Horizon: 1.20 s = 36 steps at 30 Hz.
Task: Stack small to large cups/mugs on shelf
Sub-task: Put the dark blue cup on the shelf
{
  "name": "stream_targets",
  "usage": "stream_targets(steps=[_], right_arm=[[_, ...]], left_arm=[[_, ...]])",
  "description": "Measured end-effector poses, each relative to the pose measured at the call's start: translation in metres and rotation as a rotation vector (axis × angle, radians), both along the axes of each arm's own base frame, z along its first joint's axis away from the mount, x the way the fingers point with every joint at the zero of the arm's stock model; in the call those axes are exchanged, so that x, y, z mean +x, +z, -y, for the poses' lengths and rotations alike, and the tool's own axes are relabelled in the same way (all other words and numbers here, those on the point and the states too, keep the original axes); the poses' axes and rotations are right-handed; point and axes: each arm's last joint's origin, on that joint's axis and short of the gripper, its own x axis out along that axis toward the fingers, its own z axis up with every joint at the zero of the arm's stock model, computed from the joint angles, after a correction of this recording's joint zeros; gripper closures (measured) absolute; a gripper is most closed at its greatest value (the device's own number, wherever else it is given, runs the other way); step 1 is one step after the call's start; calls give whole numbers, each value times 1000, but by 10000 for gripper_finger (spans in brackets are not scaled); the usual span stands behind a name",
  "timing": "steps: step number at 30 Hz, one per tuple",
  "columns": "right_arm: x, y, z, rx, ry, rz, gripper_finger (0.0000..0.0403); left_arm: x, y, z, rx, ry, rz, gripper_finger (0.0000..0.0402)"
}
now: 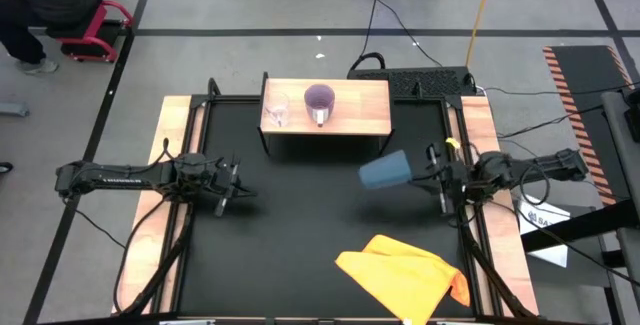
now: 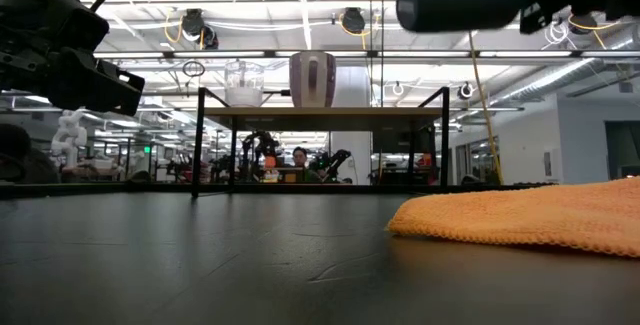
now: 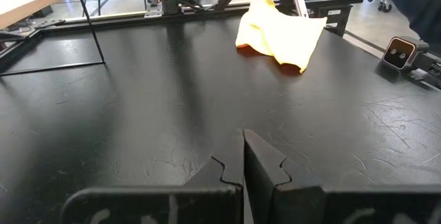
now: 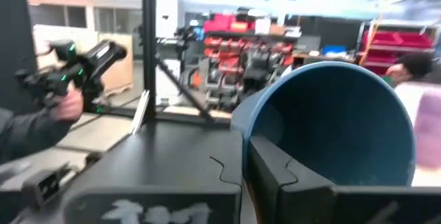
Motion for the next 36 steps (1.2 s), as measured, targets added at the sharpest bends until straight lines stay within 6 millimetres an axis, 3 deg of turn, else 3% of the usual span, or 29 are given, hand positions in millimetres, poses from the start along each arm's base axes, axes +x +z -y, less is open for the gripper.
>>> stream_targets(steps=[11,21,36], right_arm=[[-2,59,10,-26,-95,-50,403],[13,119,22,-53,-223,-206,403],[45,165,58,-38,-373,-386,403]], left_arm=[[0,0,0,-12,3,-4,398],[0,0,0,-7,1,-2,398],[0,0,0,3,-1,0,398]])
